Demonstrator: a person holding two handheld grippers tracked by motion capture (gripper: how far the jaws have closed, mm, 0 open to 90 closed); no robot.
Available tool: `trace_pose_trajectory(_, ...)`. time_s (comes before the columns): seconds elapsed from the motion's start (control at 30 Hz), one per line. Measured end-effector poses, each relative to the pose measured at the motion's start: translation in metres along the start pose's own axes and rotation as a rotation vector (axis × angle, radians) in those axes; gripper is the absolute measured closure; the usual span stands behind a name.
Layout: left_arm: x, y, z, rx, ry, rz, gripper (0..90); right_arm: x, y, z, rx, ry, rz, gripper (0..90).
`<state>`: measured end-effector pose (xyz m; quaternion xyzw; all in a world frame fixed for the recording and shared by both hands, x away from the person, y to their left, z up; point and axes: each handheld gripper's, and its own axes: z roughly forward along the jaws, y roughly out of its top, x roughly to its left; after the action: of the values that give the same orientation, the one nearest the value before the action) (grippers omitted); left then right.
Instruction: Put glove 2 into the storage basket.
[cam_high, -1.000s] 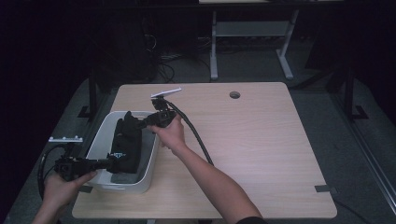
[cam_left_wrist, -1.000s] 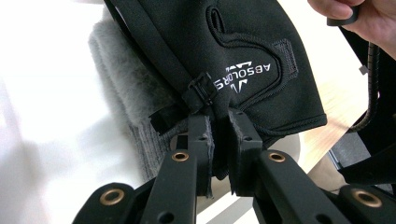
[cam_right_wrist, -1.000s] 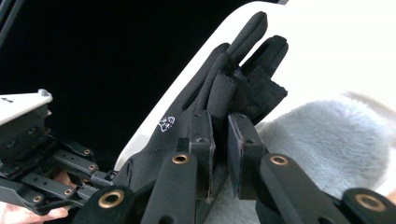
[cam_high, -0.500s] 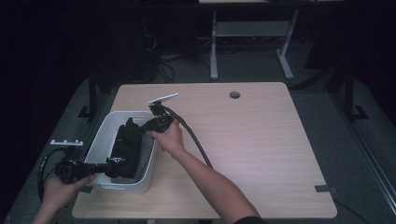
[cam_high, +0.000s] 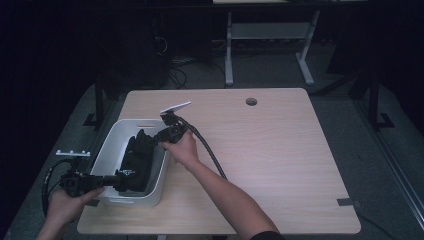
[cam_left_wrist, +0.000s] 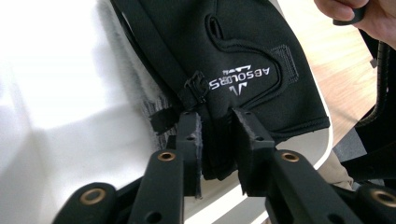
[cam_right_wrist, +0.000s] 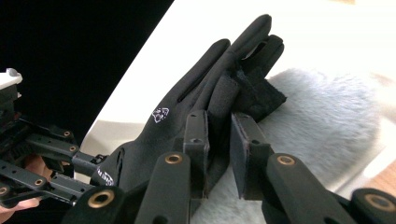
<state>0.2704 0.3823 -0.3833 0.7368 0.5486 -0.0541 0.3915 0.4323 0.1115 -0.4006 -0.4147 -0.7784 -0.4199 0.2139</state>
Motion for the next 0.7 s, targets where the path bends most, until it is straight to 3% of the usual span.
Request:
trace_pose_trajectory(0.37, 0.000, 0.005, -0.010, -0.032, 0.019, -0.006, 59.3, -0.001, 0.002, -0.013, -0.019, 0.008, -0.002, 71.7)
trace_pose_trajectory(0.7, -0.009, 0.015, -0.013, -0.049, 0.025, 0.015, 60.2, 0.001, 0.005, -0.034, -0.063, 0.037, -0.009, 66.2)
